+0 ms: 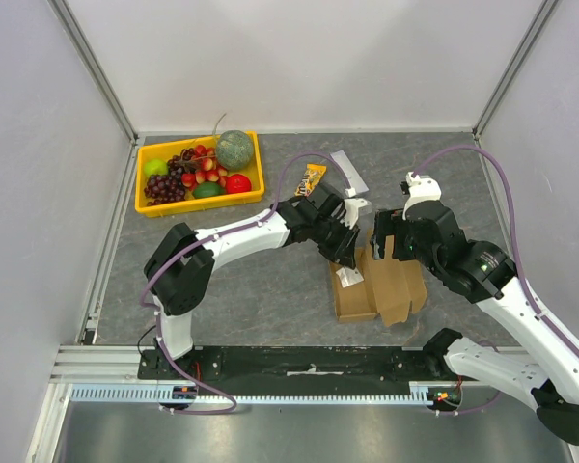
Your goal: Fold the paper box
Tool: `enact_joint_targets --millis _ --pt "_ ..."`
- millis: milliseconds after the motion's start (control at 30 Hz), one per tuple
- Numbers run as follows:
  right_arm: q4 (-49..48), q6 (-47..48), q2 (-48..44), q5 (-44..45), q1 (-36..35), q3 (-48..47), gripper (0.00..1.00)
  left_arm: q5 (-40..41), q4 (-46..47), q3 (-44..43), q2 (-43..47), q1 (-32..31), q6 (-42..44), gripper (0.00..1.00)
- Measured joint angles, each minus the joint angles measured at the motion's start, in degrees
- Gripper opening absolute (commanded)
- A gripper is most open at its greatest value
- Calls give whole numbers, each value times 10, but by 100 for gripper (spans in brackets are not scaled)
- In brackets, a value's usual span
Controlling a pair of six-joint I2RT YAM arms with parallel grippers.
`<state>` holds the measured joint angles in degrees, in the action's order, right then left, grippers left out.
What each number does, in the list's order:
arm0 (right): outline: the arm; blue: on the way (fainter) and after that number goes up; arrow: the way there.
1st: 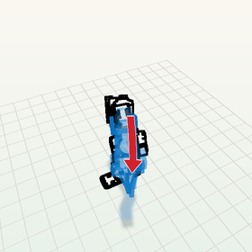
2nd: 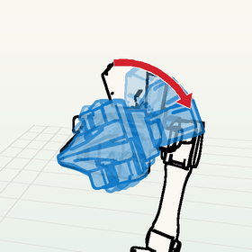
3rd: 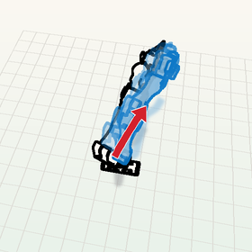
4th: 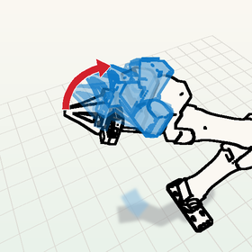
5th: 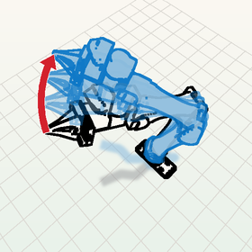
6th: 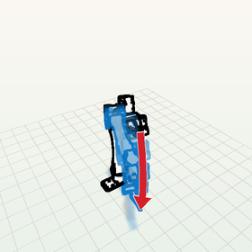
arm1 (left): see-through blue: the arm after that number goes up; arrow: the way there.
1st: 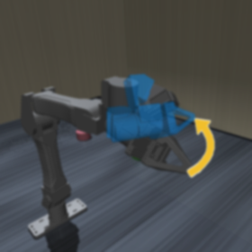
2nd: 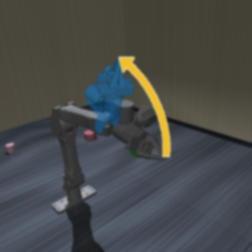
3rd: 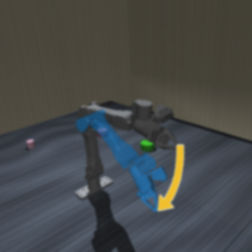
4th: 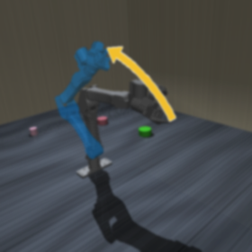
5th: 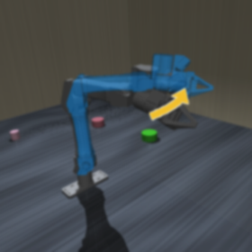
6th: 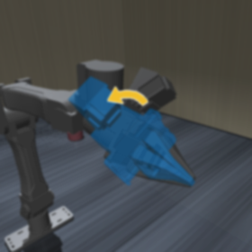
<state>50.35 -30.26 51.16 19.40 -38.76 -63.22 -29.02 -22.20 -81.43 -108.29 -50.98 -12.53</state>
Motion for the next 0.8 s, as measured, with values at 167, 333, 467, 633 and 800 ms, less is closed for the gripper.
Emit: enact_joint_targets --millis 167,333,467,633,800 --pt "4 0 0 1 0 0 94 8 -6 0 0 0 1 29" --pt "19 -10 3 22 0 -2 93 38 -21 -2 0 0 2 31" --pt "48 -28 21 62 0 -15 94 69 -29 -2 9 3 2 34" --pt "89 -51 44 116 1 -19 94 103 -24 15 68 8 2 38" --pt "101 -65 49 131 11 -12 95 124 9 63 141 12 1 40"
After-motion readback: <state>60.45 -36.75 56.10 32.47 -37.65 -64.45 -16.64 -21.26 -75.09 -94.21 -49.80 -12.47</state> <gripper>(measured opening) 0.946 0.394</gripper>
